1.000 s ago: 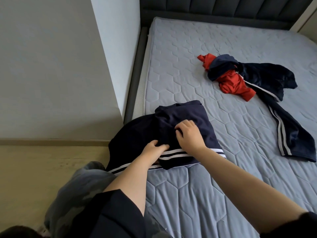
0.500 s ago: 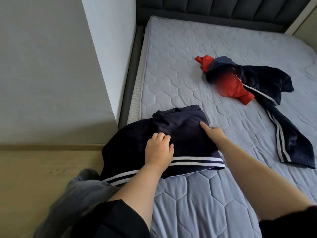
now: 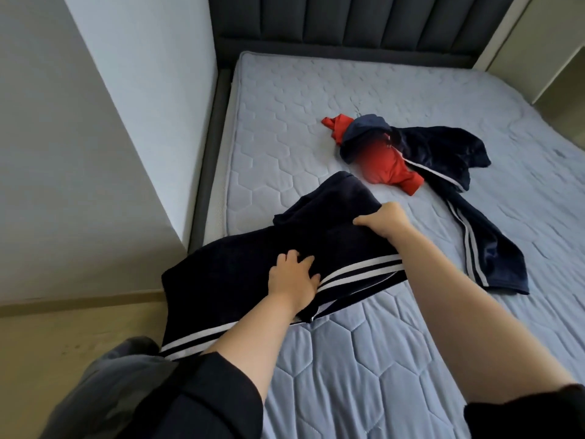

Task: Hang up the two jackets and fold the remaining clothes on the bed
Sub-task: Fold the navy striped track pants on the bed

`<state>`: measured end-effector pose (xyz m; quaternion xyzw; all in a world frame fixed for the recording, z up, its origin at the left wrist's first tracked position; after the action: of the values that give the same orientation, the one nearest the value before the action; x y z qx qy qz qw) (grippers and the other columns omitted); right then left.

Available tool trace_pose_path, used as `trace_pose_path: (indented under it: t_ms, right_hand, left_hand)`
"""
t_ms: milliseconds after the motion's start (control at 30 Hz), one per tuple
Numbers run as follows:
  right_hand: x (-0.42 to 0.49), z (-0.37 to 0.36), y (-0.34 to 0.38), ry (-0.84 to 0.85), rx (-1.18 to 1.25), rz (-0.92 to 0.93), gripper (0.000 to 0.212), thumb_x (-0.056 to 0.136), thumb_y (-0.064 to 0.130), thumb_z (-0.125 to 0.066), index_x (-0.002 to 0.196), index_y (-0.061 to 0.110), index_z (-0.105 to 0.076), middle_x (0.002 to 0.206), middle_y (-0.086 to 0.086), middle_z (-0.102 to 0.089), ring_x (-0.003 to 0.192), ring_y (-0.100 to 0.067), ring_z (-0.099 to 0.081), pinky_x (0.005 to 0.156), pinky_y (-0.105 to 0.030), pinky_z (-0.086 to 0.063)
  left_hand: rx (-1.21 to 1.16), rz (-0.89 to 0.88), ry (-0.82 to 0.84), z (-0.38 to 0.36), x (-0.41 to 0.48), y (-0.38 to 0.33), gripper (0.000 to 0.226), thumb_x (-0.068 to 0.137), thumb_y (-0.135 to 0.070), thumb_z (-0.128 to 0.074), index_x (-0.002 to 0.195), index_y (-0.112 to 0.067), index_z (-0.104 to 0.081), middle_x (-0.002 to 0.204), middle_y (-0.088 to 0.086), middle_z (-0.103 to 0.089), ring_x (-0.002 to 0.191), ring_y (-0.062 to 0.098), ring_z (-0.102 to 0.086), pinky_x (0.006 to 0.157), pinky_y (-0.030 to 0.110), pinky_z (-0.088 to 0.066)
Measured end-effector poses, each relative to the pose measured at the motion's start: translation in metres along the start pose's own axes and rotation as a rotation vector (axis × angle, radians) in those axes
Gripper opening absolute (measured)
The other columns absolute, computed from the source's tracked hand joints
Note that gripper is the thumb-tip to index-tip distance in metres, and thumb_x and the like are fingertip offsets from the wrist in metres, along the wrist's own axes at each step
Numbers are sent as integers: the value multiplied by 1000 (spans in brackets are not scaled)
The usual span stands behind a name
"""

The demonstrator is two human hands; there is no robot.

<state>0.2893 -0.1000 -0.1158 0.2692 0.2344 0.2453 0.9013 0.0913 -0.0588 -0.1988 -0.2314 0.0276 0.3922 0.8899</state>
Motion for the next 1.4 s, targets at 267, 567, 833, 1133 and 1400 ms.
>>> trace_pose_path:
  t_ms: [267, 567, 833, 1133, 1400]
  right_hand:
    - [-26, 39, 37, -375, -466, 222, 20, 75, 20, -65, 89, 10, -56, 89, -11, -63, 78, -32, -59, 60, -30, -36]
    - [-80, -65, 88, 419, 13, 345, 24, 84, 32, -63, 81, 9, -55, 71, -8, -65, 61, -26, -68, 49, -30, -53]
    - [-60, -108, 24, 281, -201, 284, 32, 93, 28, -50, 118, 9, -55, 113, -7, -58, 108, -26, -53, 83, -29, -40]
    - [-85, -148, 3, 226, -411, 541, 57, 98, 41, -40, 148, 18, -25, 158, -4, -12, 146, -22, -6, 117, -42, -5]
    - [-95, -186, 10, 136, -684, 745, 60, 98, 45, -28, 150, 20, -14, 159, -1, -3, 146, -20, 1, 115, -48, 0]
  left_hand:
    - [-1062, 85, 384, 4, 5, -48, 44, 100, -36, -38, 142, -25, -39, 138, -6, -45, 134, 18, -36, 107, 27, -27]
    - [-1787, 582, -58, 29, -22, 51, 29, 100, -38, -38, 91, -20, -59, 89, 3, -67, 75, 16, -68, 56, 28, -52]
    - [-1288, 704, -68, 42, -42, 92, 62, 79, -37, -71, 131, -11, -52, 114, 8, -61, 101, 26, -59, 94, 35, -46]
    - [-1213, 867, -161, 34, -57, 123, 65, 74, -1, -70, 134, 0, -43, 129, 18, -54, 113, 35, -54, 96, 39, -44]
    - [4, 298, -433, 29, -47, 105, 80, 84, -17, -54, 150, -23, -9, 158, 5, -9, 144, 25, -11, 113, 42, -19]
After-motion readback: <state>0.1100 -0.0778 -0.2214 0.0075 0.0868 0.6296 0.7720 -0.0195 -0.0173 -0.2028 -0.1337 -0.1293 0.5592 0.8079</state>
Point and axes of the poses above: each hand's wrist, its own x-axis towards the middle knuckle, its own z-axis out of the back of the hand, y = z × x, the point moved 2 cm from there along x, towards the middle knuckle
